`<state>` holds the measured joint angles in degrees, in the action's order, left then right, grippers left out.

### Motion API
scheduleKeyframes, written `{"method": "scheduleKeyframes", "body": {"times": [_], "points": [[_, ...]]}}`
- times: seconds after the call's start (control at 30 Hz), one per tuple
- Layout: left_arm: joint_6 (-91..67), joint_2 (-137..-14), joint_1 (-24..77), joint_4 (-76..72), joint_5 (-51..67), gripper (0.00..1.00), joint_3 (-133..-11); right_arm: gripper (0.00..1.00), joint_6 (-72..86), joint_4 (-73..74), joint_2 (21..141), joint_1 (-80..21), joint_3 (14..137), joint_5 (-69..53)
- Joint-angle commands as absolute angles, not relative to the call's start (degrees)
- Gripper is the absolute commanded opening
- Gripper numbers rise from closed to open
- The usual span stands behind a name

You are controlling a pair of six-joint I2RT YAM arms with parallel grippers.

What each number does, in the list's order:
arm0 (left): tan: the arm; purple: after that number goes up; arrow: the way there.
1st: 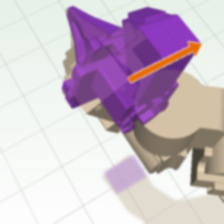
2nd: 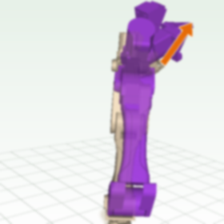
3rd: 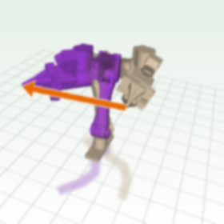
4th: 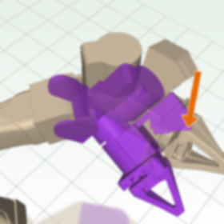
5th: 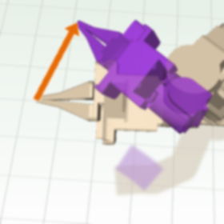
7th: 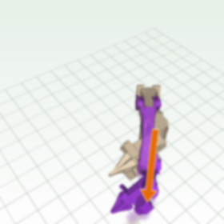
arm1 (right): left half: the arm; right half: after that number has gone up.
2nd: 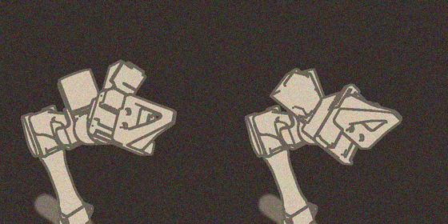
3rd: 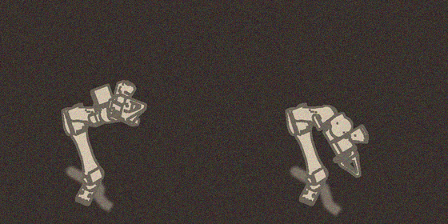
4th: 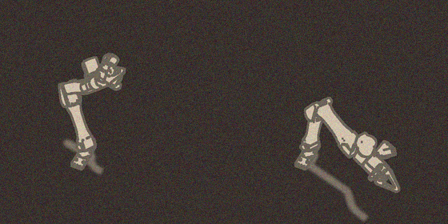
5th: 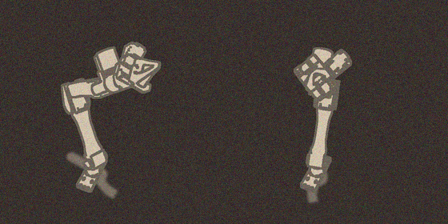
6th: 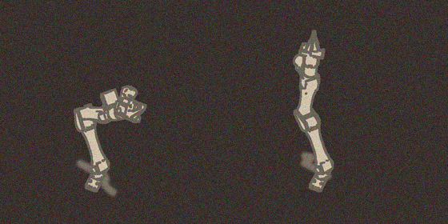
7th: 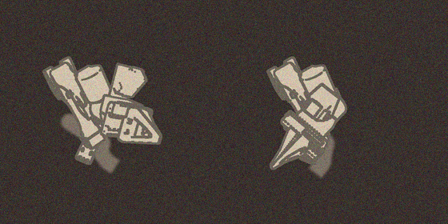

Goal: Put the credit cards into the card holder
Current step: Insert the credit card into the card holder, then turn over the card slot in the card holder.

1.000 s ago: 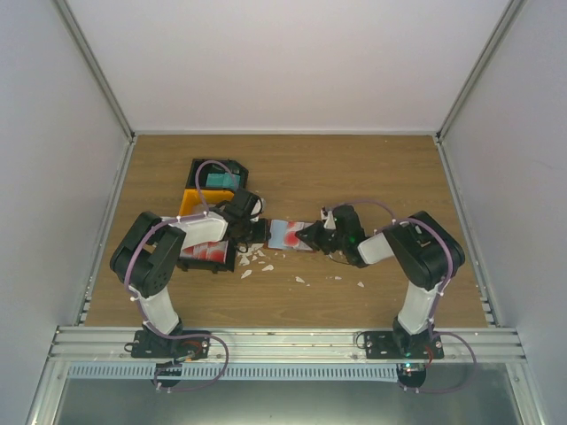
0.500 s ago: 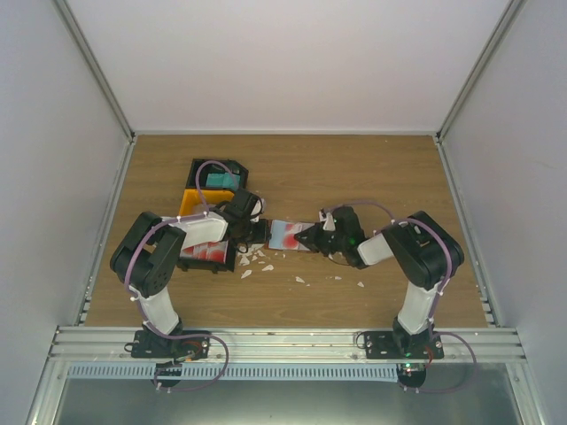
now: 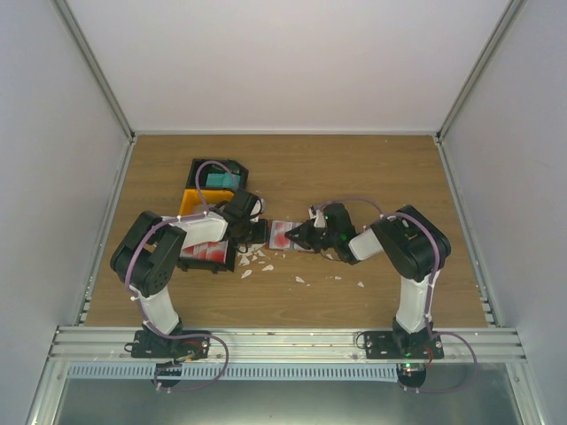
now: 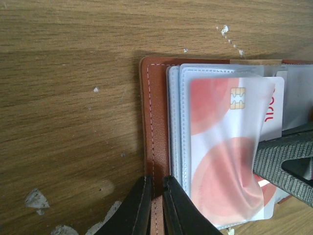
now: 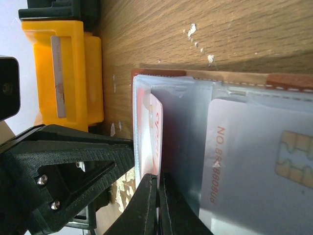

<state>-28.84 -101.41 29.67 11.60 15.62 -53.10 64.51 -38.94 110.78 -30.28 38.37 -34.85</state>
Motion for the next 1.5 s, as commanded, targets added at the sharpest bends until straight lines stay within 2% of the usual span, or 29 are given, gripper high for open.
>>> {"method": "scheduleKeyframes", "body": {"times": [0.0,0.2,0.27,0.43,0.53,0.63,0.77,1.0,1.33,1.47], "points": [[-27.95,-103.01,30.32,10.03,18.78,0.11,-52.04,0.03,63.49,-37.06,113.67,-32.03,38.27,-34.21],[-27.91,-102.80,30.34,10.14,18.96,0.10,-52.12,0.08,63.66,-36.59,112.82,-32.78,37.79,-32.95],[-27.86,-102.53,30.32,10.24,18.89,0.10,-52.12,0.14,63.15,-34.80,110.36,-32.78,37.11,-31.24],[-27.61,-101.82,30.32,10.60,18.86,0.10,-52.38,0.35,59.65,-25.38,102.97,-32.79,37.28,-25.54],[-27.38,-101.33,30.32,10.78,18.98,0.10,-52.68,0.53,57.16,-21.11,99.68,-33.07,38.21,-23.20],[-27.25,-100.91,30.32,11.51,18.92,0.11,-53.44,0.59,53.94,-15.23,98.19,-33.77,40.34,-20.07],[-27.24,-99.61,30.32,12.11,18.75,0.12,-53.96,0.58,50.74,-9.33,96.32,-35.11,42.97,-15.32],[-27.98,-96.33,30.32,12.65,17.80,0.15,-54.10,0.48,44.01,5.55,97.66,-39.60,51.21,-1.61],[-29.49,-95.36,30.28,9.49,22.62,0.15,-53.89,0.36,40.78,12.10,103.43,-42.00,56.45,1.42],[-30.03,-96.66,30.23,8.06,24.67,0.20,-53.70,0.29,41.33,13.45,105.55,-42.05,57.18,1.05]]}}
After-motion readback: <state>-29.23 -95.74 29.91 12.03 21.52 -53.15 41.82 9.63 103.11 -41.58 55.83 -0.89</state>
